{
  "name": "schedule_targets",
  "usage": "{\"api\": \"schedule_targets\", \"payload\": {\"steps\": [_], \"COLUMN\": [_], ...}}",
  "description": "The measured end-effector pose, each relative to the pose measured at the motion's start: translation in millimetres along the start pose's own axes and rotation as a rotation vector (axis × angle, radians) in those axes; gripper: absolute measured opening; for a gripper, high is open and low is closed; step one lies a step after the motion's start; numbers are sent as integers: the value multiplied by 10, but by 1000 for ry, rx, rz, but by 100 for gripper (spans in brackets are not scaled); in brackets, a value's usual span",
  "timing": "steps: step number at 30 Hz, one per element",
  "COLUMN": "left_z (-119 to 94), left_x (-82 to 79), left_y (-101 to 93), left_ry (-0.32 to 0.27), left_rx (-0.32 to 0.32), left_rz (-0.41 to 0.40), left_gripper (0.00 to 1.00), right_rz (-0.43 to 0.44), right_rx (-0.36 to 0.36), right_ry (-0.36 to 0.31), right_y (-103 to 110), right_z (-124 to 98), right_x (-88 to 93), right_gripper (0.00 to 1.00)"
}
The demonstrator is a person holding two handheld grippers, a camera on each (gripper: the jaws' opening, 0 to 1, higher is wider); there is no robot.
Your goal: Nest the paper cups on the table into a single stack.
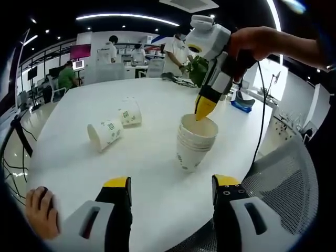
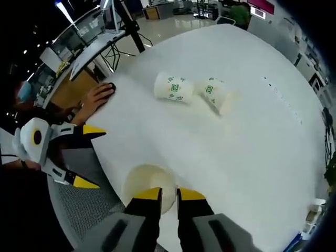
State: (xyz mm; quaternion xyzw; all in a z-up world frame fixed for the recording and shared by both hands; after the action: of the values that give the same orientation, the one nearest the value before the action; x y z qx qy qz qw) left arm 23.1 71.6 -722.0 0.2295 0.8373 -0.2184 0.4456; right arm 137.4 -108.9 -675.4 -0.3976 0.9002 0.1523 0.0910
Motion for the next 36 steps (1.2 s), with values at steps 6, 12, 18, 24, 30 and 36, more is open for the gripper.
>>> {"api": "schedule_targets", "payload": {"steps": [6,12,18,24,30,36], "left_z": [-6,-7,-22,1,0,2], "left_x": [-1,1,-4,13,13,16], "left_y": [-8,-16,-25,-2,16,14], "left_ry": [4,8,13,16,15,21], "left_rx": [2,4,6,5,-2,1], "left_rz": [1,3,1,-5,-17,-20], "left_gripper": [61,61,61,61,61,61], "right_rz": [53,62,60,104,89,119], "right_rx": [-7,-1,19,44,69,59], "right_ry": [-81,-208,-334,-408,-441,-482], "right_y": [-41,-112,-191,-311,-444,-508], "right_z": [-39,-22,18,156,314,455], "right_x": [-95,-273,-449,-537,-559,-604], "right_gripper": [12,15,24,28,39,40]}}
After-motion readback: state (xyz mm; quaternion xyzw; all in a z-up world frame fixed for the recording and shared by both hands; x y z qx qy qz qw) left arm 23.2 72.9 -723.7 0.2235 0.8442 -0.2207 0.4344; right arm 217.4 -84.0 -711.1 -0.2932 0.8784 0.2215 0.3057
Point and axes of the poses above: the point that each gripper's makers call its tool centre point, and the gripper's own axes: z roughly forward along the fingers, y roughly to its left, x roughly out of its underside, the point moved 8 cm from there along -z, roughly backward along the fingers, and after that the axes turned 1 degree about -y, right-handed, at the moved point
